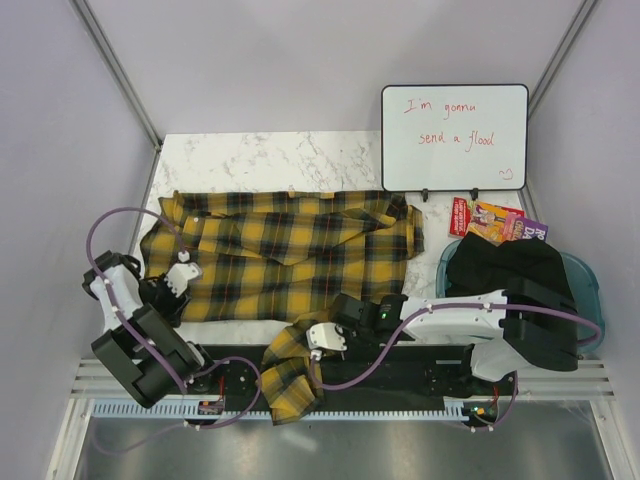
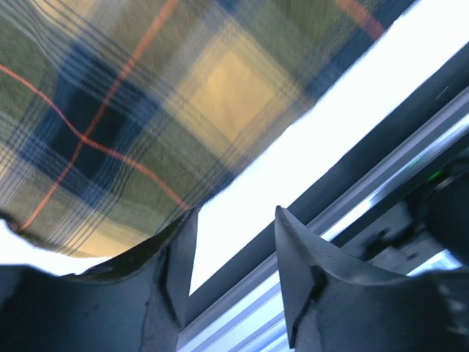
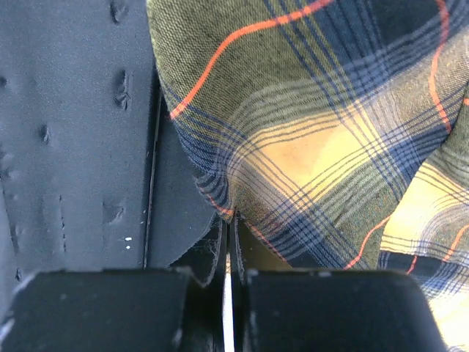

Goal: Fold and stack the long sleeve shirts
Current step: Fold the shirt

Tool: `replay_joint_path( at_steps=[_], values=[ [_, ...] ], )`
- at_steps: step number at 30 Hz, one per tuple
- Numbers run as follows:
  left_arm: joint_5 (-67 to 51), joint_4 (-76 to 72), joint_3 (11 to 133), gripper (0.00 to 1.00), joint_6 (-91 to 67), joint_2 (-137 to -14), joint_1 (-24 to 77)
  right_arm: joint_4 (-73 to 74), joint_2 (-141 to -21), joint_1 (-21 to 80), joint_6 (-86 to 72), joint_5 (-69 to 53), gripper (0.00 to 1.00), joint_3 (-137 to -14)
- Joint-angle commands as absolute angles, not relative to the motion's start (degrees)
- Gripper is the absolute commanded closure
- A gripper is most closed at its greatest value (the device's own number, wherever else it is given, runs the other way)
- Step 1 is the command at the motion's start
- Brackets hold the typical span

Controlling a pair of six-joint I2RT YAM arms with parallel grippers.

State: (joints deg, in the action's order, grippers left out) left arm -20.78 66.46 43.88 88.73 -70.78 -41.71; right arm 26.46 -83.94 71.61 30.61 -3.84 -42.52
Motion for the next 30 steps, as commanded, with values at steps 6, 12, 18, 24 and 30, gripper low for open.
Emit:
replay_joint_path(
  at_steps=[6,12,18,24,30],
  values=[
    [-10.90,57.92,39.55,0.46,106.26,-68.46,-43.77,26.71,-75.86,70.32,29.09,1.58,1.00,-43.07],
    [-10.46,55.21,39.20,0.45,112.32,-69.78,-47.28,30.58,-73.83,68.03,29.53,0.18,1.00,-44.12],
    [-11.25,52.04,38.67,0.48,115.66,-73.73,-50.97,35.50,-72.78,66.19,30.50,-2.54,1.00,-48.42],
    [-9.50,50.19,35.78,0.57,118.12,-75.24,-51.86,37.53,-70.76,65.92,33.83,-3.52,1.00,-49.57],
    [-9.76,50.18,33.31,0.70,120.32,-72.60,-52.38,37.79,-67.41,64.60,35.07,-3.87,1.00,-48.08]
  ],
)
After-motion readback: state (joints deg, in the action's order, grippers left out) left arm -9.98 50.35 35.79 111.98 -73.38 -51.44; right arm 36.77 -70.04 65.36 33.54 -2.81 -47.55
